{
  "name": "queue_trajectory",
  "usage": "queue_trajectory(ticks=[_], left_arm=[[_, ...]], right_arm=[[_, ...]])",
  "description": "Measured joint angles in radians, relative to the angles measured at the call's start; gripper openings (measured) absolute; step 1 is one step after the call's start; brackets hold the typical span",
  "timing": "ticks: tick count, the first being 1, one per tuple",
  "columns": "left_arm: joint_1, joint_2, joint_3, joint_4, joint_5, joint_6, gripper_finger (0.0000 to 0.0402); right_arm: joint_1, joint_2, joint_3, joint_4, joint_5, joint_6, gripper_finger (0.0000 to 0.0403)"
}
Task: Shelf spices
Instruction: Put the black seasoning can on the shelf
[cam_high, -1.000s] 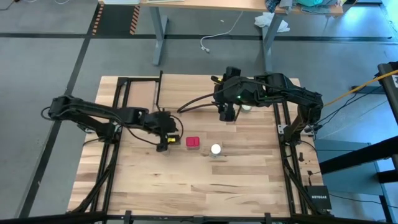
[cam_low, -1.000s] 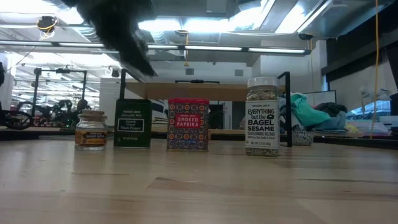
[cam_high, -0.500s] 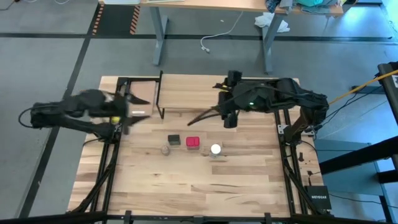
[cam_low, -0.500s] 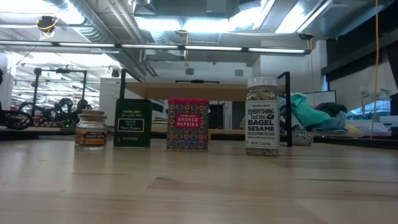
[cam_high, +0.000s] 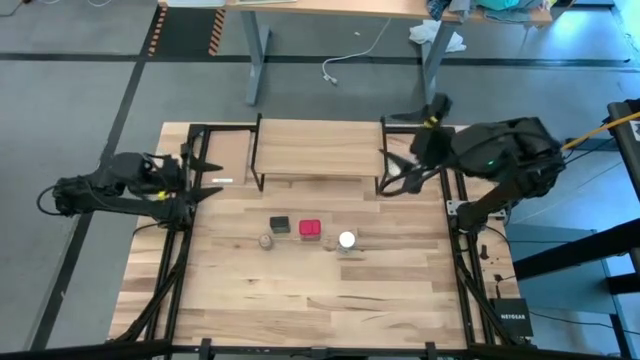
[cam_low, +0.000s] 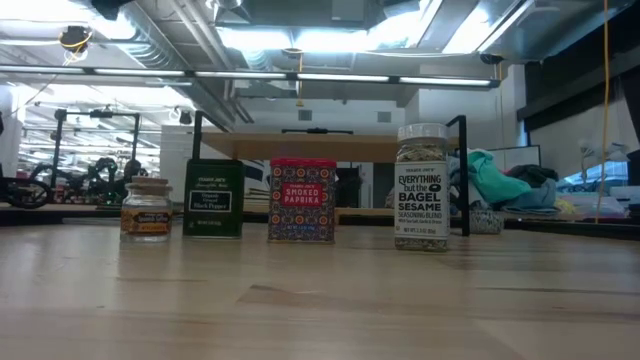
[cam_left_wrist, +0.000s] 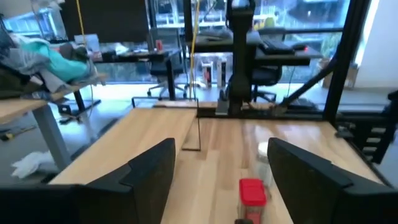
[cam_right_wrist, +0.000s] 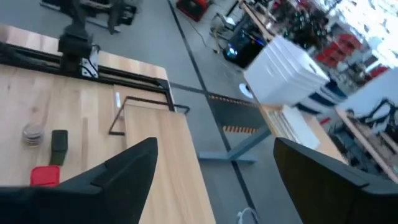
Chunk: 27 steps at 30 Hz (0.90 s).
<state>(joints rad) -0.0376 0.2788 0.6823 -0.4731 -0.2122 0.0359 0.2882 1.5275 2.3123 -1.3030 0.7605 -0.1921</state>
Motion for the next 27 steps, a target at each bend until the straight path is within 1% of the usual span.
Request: queue_trajectory(ticks=[3,7,9,12,17,23,27], left_arm=[[0.0,0.006,-0.024,0.053,-0.002,0.034,0.0248],[0.0,0.011,-0.029,0.065,-0.002,0.044,0.0248],[0.0,0.01,-0.029,0.066,-0.002,0.044,0.0248],[0.0,0.01,-0.029,0.064,-0.002,0.042,0.0248],[0.0,0.01,-0.029,0.064,-0.002,0.04,0.0248],[0.0,0.011,-0.029,0.064,-0.003,0.042,0.0248],[0.0,0.011,-0.029,0.066,-0.029,0.036,0.0248]], right_arm=[[0.0,-0.015,0.0,-0.081,0.021,0.056,0.0326],[0.0,-0.031,-0.015,-0.166,0.064,0.132,0.0326],[0.0,-0.064,-0.058,-0.164,0.086,0.143,0.0326],[0.0,-0.143,-0.155,-0.108,0.106,0.141,0.0326],[0.0,-0.33,-0.404,0.062,0.115,0.112,0.0326],[0.0,-0.675,-0.81,0.307,0.111,0.109,0.0326],[0.0,-0.905,-1.078,0.516,0.106,0.109,0.0326]])
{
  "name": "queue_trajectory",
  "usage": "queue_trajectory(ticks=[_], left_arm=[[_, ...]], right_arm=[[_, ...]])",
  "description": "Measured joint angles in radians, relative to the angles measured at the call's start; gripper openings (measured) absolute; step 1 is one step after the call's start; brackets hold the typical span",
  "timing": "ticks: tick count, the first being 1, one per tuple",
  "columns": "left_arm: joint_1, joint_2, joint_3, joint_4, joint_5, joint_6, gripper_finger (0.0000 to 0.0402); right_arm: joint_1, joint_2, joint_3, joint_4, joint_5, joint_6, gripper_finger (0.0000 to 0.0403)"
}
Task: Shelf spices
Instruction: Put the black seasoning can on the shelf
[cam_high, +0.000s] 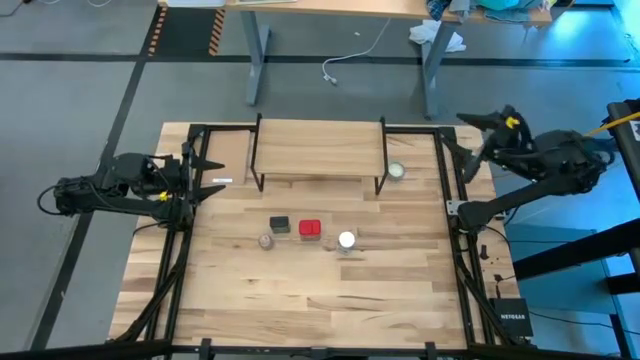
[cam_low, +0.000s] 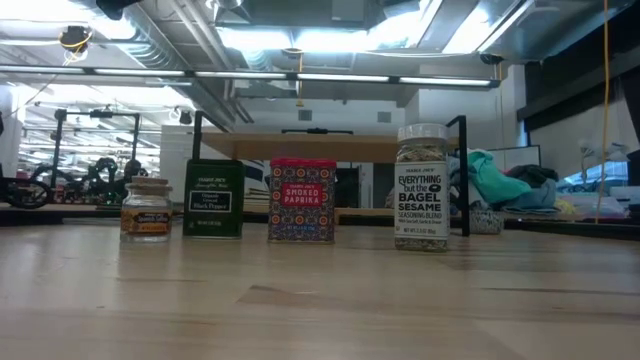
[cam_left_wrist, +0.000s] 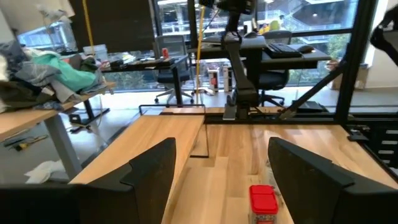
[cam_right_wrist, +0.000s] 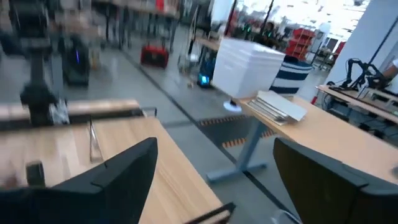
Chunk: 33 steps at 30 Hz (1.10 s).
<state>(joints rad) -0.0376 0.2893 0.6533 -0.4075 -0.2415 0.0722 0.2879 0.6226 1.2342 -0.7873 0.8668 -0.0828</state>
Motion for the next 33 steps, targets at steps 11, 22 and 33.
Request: queue_trajectory(ticks=[11,22,33], left_arm=[[0.0,0.117,0.0,0.001,-0.139,-0.064,0.0248],[-0.002,0.467,0.0,0.054,-0.075,-0.121,0.0248],[-0.045,0.7,0.001,0.19,0.073,-0.109,0.0248]], right_arm=[[0.0,-0.197,-0.457,0.417,-0.033,-0.057,0.0326],[0.0,0.042,-0.54,0.833,-0.13,-0.225,0.0326],[0.0,0.154,-0.481,0.879,-0.117,-0.256,0.0326]])
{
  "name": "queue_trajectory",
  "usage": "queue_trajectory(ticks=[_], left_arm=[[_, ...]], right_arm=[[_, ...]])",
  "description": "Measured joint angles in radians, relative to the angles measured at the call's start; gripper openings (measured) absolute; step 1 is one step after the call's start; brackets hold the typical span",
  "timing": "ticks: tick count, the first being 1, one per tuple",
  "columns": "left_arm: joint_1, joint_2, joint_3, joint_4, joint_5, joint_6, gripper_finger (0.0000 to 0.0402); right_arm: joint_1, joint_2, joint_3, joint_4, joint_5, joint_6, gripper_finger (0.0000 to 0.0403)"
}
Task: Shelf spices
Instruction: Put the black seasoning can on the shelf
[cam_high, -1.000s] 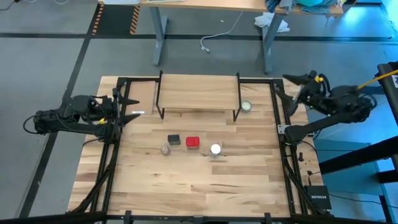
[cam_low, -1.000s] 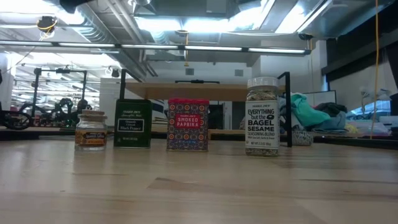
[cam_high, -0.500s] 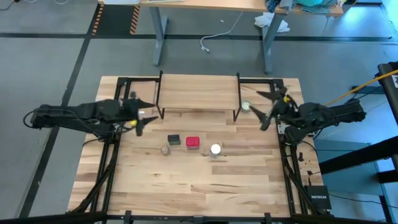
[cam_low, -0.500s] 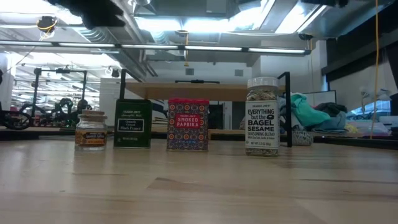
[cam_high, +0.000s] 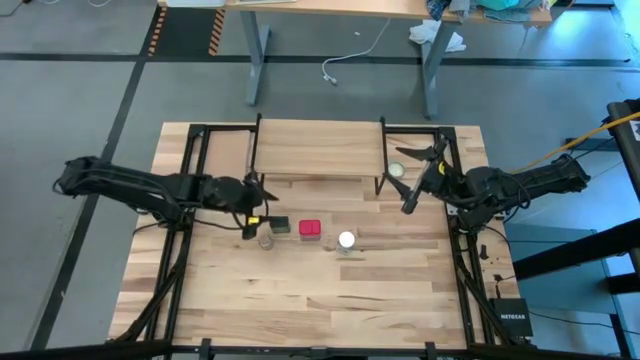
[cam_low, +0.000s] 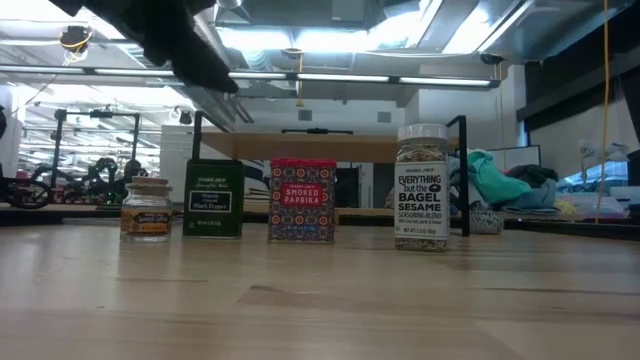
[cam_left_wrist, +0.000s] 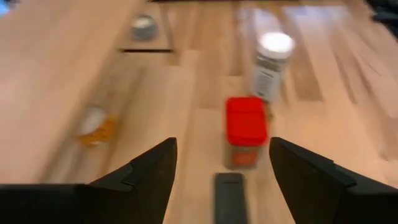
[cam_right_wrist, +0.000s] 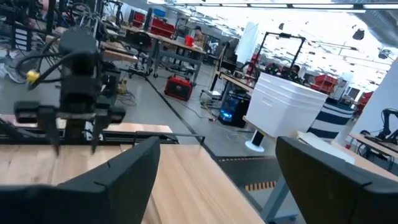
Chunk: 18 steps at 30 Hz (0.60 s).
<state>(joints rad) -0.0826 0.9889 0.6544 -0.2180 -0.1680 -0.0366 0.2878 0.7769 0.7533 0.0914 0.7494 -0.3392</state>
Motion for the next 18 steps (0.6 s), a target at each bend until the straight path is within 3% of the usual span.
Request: queue_trajectory(ticks=[6,10,18], left_arm=[[-0.01,0.074,0.01,-0.067,0.102,-0.015,0.0248],[-0.01,0.148,0.038,-0.179,0.102,-0.058,0.0248],[-0.005,0.281,0.073,-0.189,0.045,-0.051,0.0254]], right_arm=[[0.0,0.0,0.001,0.003,0.001,0.001,0.0326],[0.0,0.0,0.001,0.013,0.001,0.002,0.0326],[0.0,0.0,0.001,0.013,0.002,0.002,0.0326]])
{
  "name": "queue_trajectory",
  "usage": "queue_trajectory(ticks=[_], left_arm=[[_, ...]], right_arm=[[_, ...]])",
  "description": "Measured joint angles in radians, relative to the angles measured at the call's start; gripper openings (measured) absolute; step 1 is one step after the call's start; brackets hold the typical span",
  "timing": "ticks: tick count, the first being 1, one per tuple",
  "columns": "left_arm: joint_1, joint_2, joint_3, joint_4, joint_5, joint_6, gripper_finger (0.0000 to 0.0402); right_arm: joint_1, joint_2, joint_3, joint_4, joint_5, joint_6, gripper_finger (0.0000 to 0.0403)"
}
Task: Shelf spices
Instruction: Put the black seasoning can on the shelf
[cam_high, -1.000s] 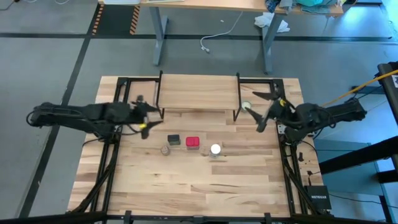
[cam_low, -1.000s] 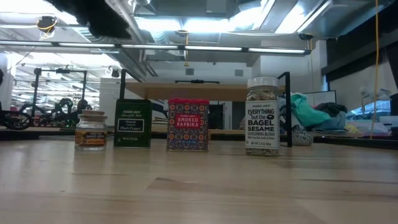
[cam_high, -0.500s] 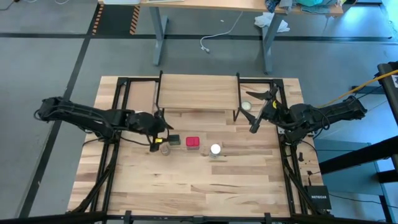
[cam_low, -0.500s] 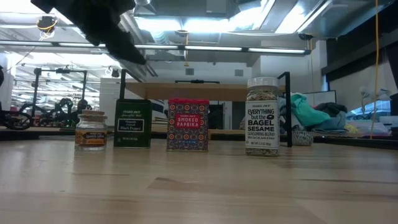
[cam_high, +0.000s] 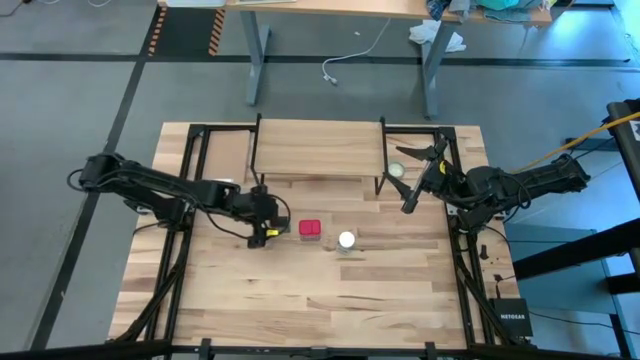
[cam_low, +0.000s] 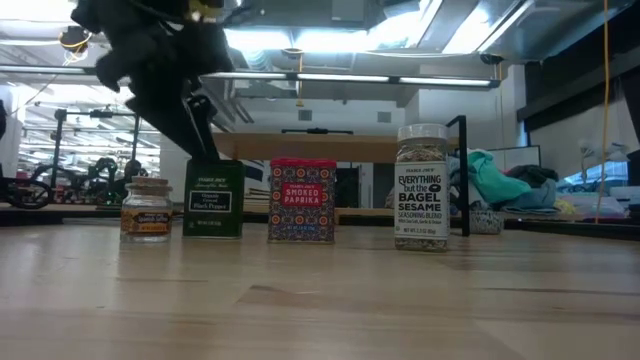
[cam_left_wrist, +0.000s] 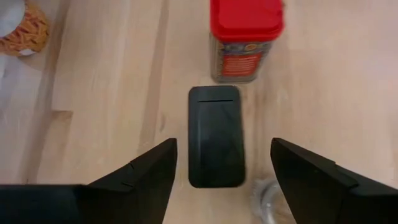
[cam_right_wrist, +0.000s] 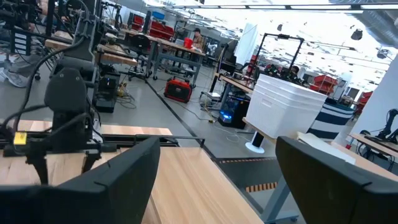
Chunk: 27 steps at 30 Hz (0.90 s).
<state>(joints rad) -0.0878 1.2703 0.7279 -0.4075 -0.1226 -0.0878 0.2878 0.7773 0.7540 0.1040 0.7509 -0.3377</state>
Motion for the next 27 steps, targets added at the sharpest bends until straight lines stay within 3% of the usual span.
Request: queue_trajectory(ticks=[11,15,20,27], left_arm=[[0.031,0.131,0.009,0.018,0.02,-0.015,0.0259],[0.029,0.133,0.009,0.07,0.024,-0.006,0.0213],[0.03,0.118,0.023,0.102,0.035,0.043,0.0118],[0.029,0.093,0.097,0.032,0.072,0.129,0.0114]], right_arm=[[0.0,0.0,0.0,-0.019,0.0,0.0,0.0326],[0.0,0.0,0.0,-0.026,0.0,0.0,0.0326],[0.0,0.0,0.0,-0.026,0.0,0.0,0.0326],[0.0,0.0,0.0,-0.025,0.0,0.0,0.0326]])
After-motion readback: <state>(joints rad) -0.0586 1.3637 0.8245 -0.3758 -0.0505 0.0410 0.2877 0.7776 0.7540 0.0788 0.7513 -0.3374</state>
